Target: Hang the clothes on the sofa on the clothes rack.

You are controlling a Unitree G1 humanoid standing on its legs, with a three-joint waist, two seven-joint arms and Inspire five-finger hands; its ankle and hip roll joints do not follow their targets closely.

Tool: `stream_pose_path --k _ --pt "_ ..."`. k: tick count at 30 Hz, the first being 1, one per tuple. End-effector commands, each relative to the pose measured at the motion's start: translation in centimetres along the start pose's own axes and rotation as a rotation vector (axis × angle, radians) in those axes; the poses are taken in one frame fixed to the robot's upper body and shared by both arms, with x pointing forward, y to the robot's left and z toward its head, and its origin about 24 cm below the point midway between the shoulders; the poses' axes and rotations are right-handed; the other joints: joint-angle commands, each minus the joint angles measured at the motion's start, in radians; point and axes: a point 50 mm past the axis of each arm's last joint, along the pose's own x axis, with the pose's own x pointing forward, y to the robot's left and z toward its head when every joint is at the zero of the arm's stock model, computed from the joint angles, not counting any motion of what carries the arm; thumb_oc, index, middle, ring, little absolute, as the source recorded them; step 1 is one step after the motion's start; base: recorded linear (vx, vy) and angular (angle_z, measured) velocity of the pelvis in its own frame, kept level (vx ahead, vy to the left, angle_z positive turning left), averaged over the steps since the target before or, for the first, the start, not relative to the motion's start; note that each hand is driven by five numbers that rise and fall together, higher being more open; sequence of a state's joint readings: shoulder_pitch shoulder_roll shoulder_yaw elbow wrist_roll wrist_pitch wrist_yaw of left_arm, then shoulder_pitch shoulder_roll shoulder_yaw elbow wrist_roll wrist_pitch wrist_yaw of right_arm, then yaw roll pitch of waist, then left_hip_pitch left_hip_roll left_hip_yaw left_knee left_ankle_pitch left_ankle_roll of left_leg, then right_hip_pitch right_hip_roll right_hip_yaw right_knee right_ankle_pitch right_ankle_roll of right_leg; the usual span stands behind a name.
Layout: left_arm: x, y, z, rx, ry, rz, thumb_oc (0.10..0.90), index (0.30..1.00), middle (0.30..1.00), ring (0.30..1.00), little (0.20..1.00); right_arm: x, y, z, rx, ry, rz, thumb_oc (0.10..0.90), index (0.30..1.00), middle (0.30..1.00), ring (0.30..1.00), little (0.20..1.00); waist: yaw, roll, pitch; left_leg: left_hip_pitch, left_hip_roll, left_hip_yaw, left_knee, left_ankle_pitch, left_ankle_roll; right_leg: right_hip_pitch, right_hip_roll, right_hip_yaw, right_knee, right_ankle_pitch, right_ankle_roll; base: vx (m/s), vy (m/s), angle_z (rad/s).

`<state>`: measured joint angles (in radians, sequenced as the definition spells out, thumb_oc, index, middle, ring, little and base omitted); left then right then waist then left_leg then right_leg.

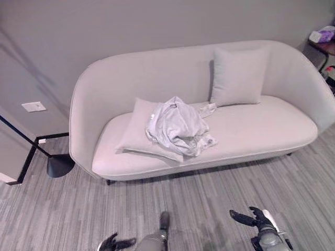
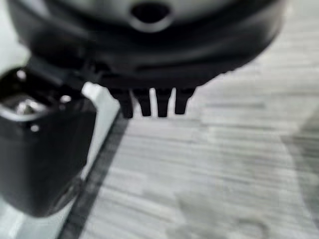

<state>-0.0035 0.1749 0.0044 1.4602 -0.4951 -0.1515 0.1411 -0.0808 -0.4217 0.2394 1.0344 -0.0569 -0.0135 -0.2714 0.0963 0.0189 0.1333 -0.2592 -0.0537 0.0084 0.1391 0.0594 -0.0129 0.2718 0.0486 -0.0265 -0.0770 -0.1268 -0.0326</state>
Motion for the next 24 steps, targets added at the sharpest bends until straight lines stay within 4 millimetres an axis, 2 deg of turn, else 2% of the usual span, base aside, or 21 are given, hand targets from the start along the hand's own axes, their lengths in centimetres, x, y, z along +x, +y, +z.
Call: stream_pose_path --k 1,2,4,6,7,9,10,11,12,13,15,16,17,18,19,20,22,24 --pt "0.0 -1.0 2.0 0.023 -0.102 -0.041 0.8 0.9 0.9 0.9 0.9 0.1 -0.5 3.6 -0.037 -0.165 -0.052 0.8 0.9 0.9 0.9 0.9 0.013 -0.071 -0.068 0.13 -0.041 0.019 -0.106 0.018 0.046 -0.119 -0.039 -0.015 0.259 0.028 0.111 0.3 0.088 -0.21" --pt "0.1 -0.8 2.3 0.006 -0.109 -0.037 0.8 0.9 0.9 0.9 0.9 0.1 0.1 4.2 -0.056 -0.185 -0.025 0.8 0.9 0.9 0.9 0.9 0.01 -0.074 -0.065 0.173 -0.045 0.022 -0.137 0.014 0.059 -0.162 -0.061 -0.031 0.374 0.073 0.146 0.26 0.088 -0.24" --pt "0.1 -1.0 3.3 0.023 -0.145 -0.047 0.8 0.9 0.9 0.9 0.9 0.0 0.5 5.3 -0.122 -0.24 -0.007 0.8 0.9 0.9 0.9 0.9 -0.008 -0.058 -0.055 0.232 -0.033 0.015 -0.168 0.005 0.078 -0.245 -0.082 -0.062 0.557 0.15 0.179 0.19 0.08 -0.37" --pt "0.1 -1.2 4.1 0.075 -0.179 -0.056 0.8 0.9 0.9 0.9 0.9 -0.1 0.8 5.8 -0.179 -0.266 -0.018 0.8 0.9 0.9 0.9 0.9 -0.017 -0.045 -0.05 0.281 -0.021 0.013 -0.186 -0.013 0.087 -0.285 -0.116 -0.112 0.655 0.165 0.182 0.19 0.05 0.15" --pt "0.0 -1.5 4.7 0.104 -0.207 -0.066 0.8 0.9 0.9 0.9 0.9 -0.2 0.8 6.0 -0.204 -0.281 -0.028 0.8 0.9 0.9 0.9 0.9 -0.016 -0.041 -0.048 0.3 -0.013 0.014 -0.195 -0.024 0.089 -0.301 -0.157 -0.148 0.658 0.162 0.18 0.19 -0.007 0.59" --pt "-0.1 -2.0 5.4 0.123 -0.241 -0.081 0.8 0.9 0.9 0.9 0.9 -0.2 0.2 6.5 -0.231 -0.307 -0.054 0.8 0.9 0.9 0.9 0.9 -0.021 -0.032 -0.044 0.33 0.005 -0.002 -0.208 -0.041 0.078 -0.325 -0.23 -0.2 0.592 0.115 0.151 0.18 -0.104 0.36" --pt "-0.1 -2.1 5.5 0.138 -0.245 -0.087 0.8 0.9 0.9 0.9 0.9 -0.1 -0.3 6.6 -0.242 -0.314 -0.07 0.8 0.9 0.9 0.9 0.9 -0.026 -0.028 -0.045 0.338 0.014 -0.012 -0.211 -0.049 0.07 -0.33 -0.253 -0.204 0.531 0.106 0.144 0.19 -0.282 0.14" --pt "-0.1 -2.1 5.4 0.178 -0.249 -0.082 0.8 0.9 0.9 0.9 0.9 -0.1 -1.6 6.8 -0.263 -0.328 -0.118 0.8 0.9 0.9 0.9 0.9 -0.037 -0.038 -0.043 0.342 0.019 -0.035 -0.214 -0.067 0.051 -0.343 -0.301 -0.152 0.364 0.141 0.157 0.13 -0.226 0.26" --pt "-0.1 -2.1 5.4 0.179 -0.248 -0.082 0.8 0.9 0.9 0.9 0.9 -0.1 -1.6 6.7 -0.264 -0.327 -0.118 0.8 0.9 0.9 0.9 0.9 -0.036 -0.036 -0.042 0.345 0.021 -0.034 -0.214 -0.069 0.051 -0.336 -0.298 -0.153 0.355 0.144 0.158 0.15 -0.269 0.4" --pt "-0.1 -2.1 5.4 0.198 -0.248 -0.076 0.8 0.9 0.9 0.9 0.9 0.0 -2.2 6.8 -0.273 -0.333 -0.139 0.8 0.9 0.9 0.9 0.9 -0.042 -0.047 -0.043 0.352 0.021 -0.045 -0.217 -0.08 0.042 -0.329 -0.325 -0.113 0.256 0.192 0.178 0.13 -0.203 0.4" --pt "0.0 -1.7 5.2 0.216 -0.235 -0.056 0.8 0.9 0.9 0.9 0.9 0.0 -3.4 6.3 -0.295 -0.326 -0.17 0.8 0.9 0.9 0.9 0.9 -0.058 -0.067 -0.046 0.369 0.031 -0.073 -0.226 -0.104 0.023 -0.348 -0.377 -0.023 0.14 0.296 0.216 0.15 -0.259 0.25" --pt "0.0 -1.7 5.1 0.217 -0.235 -0.057 0.8 0.9 0.9 0.9 0.9 0.0 -3.4 6.2 -0.296 -0.325 -0.17 0.8 0.9 0.9 0.9 0.9 -0.056 -0.066 -0.045 0.372 0.032 -0.071 -0.226 -0.106 0.023 -0.343 -0.376 -0.022 0.134 0.299 0.217 0.14 -0.218 0.21" --pt "0.0 -1.5 4.9 0.21 -0.225 -0.049 0.8 0.9 0.9 0.9 0.9 -0.1 -4.0 5.9 -0.309 -0.32 -0.187 0.8 0.9 0.9 0.9 0.9 -0.062 -0.076 -0.048 0.385 0.042 -0.079 -0.226 -0.12 0.013 -0.352 -0.385 0.022 0.102 0.338 0.229 0.21 -0.299 0.24" --pt "0.1 -1.0 4.7 0.215 -0.223 -0.04 0.8 0.9 0.9 0.9 0.9 -0.1 -4.8 5.3 -0.326 -0.312 -0.206 0.8 0.9 0.9 0.9 0.9 -0.06 -0.102 -0.058 0.397 0.055 -0.088 -0.226 -0.136 -0.003 -0.337 -0.386 0.034 0.049 0.343 0.249 0.21 -0.302 0.21" --pt "0.1 -0.9 4.7 0.216 -0.222 -0.04 0.8 0.9 0.9 0.9 0.9 -0.2 -4.8 5.2 -0.326 -0.31 -0.205 0.8 0.9 0.9 0.9 0.9 -0.062 -0.102 -0.057 0.399 0.055 -0.091 -0.226 -0.137 -0.003 -0.329 -0.386 0.029 0.045 0.344 0.249 0.29 -0.535 0.37" --pt "0.2 0.4 3.6 0.185 -0.176 0.001 0.8 0.9 0.9 0.9 0.9 -0.2 -4.5 5.1 -0.323 -0.314 -0.187 0.8 0.9 0.9 0.9 0.9 -0.055 -0.137 -0.07 0.411 0.102 -0.098 -0.226 -0.141 -0.033 -0.312 -0.354 0.028 0.038 0.332 0.259 0.22 -0.469 0.36" --pt "0.2 0.5 2.7 0.14 -0.154 0.01 0.8 0.9 0.9 0.9 0.9 -0.2 -4.7 5.3 -0.337 -0.333 -0.186 0.8 0.9 0.9 0.9 0.9 -0.047 -0.131 -0.087 0.403 0.155 -0.111 -0.226 -0.134 -0.06 -0.292 -0.309 0.009 0.002 0.301 0.244 0.18 -0.399 0.29" --pt "0.1 0.3 2.0 0.149 -0.139 0.002 0.8 0.9 0.9 0.9 0.9 -0.2 -4.8 5.4 -0.327 -0.338 -0.189 0.8 0.9 0.9 0.9 0.9 -0.046 -0.125 -0.093 0.396 0.174 -0.114 -0.226 -0.129 -0.07 -0.283 -0.292 -0.003 -0.009 0.287 0.238 0.07 -0.191 0.05"
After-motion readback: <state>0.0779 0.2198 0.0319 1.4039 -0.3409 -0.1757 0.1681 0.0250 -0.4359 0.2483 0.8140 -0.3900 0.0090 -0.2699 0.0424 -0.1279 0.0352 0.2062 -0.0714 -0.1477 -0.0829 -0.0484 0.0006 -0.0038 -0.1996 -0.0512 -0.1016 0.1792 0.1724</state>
